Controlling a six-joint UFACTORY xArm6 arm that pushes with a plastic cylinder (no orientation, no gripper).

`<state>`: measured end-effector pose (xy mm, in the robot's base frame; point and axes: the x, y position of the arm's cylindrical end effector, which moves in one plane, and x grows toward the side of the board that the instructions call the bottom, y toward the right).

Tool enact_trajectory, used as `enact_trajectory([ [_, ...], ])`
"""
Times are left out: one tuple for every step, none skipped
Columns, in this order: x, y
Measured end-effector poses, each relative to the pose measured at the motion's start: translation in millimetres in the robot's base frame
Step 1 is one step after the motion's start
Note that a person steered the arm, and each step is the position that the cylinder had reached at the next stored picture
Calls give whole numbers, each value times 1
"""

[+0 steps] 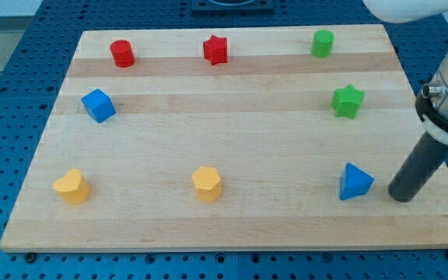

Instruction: Slide the green star diagonally bottom left to the green circle

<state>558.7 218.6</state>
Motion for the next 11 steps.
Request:
enact_trajectory([
  [-7, 0],
  [-33, 0],
  [-53, -4],
  [-77, -4],
  [-110, -10],
  [-138, -17],
  [-168, -48],
  [-197, -111],
  [-223, -146],
  [-237, -146],
  [-238, -146],
])
